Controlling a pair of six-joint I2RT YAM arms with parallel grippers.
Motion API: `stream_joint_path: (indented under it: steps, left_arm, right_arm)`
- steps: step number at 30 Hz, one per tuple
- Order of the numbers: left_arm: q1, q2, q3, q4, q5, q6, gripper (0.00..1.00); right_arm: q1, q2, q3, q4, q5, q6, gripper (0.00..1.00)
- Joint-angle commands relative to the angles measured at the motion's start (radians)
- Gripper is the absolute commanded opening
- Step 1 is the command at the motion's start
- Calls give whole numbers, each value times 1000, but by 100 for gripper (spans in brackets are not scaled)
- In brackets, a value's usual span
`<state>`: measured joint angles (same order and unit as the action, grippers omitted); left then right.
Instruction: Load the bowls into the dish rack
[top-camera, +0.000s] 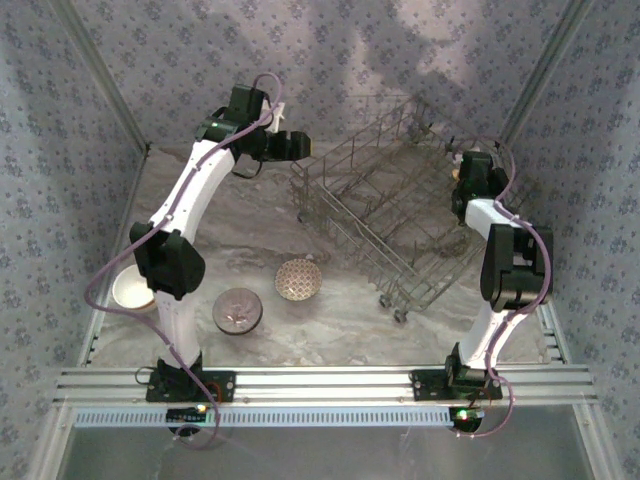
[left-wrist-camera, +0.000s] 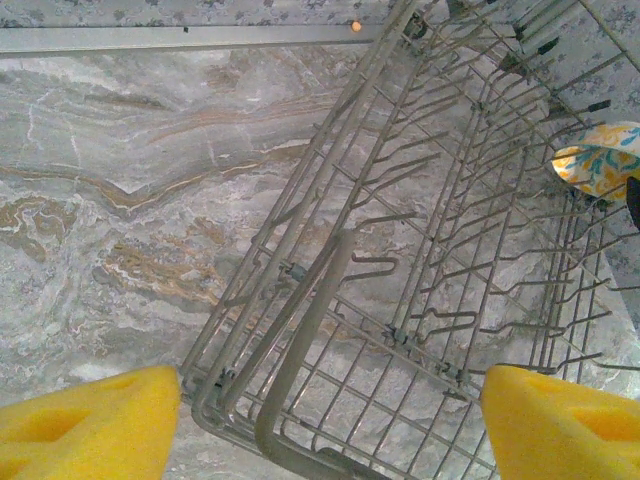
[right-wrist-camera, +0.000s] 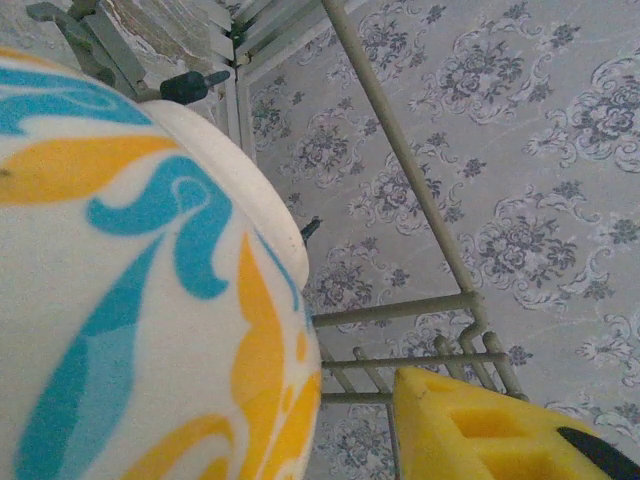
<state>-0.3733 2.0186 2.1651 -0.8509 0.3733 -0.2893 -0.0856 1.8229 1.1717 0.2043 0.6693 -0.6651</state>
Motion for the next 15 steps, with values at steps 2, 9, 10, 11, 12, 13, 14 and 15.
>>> stream_joint_path:
  steps: [2,9,10,11,12,13,14,15]
  left_arm:
    - [1,12,32,-23,0,2,79]
    - [-1,6,26,-23,-5,1,79]
    - [-1,7,25,-23,-5,1,79]
    - [-1,7,25,-23,-5,0,79]
    - [-1,7,26,-22,-5,1,79]
    - [-2,7,25,-21,-5,0,79]
    - [-1,9,25,-20,-5,0,79]
    - [-1,9,27,-19,-6,0,79]
  right_arm:
    - [-26,30,50,-35,56,33,44]
    - [-31,8,39,-72,61,58,46]
    - [-32,4,35,-76,62,59,49]
    - [-34,-3,30,-77,61,64,51]
    - [-35,-10,29,-77,59,69,52]
    - [-37,-16,29,-79,59,74,53]
    - [-40,-21,29,-87,55,80,54]
    - [-41,-27,29,-90,55,84,55]
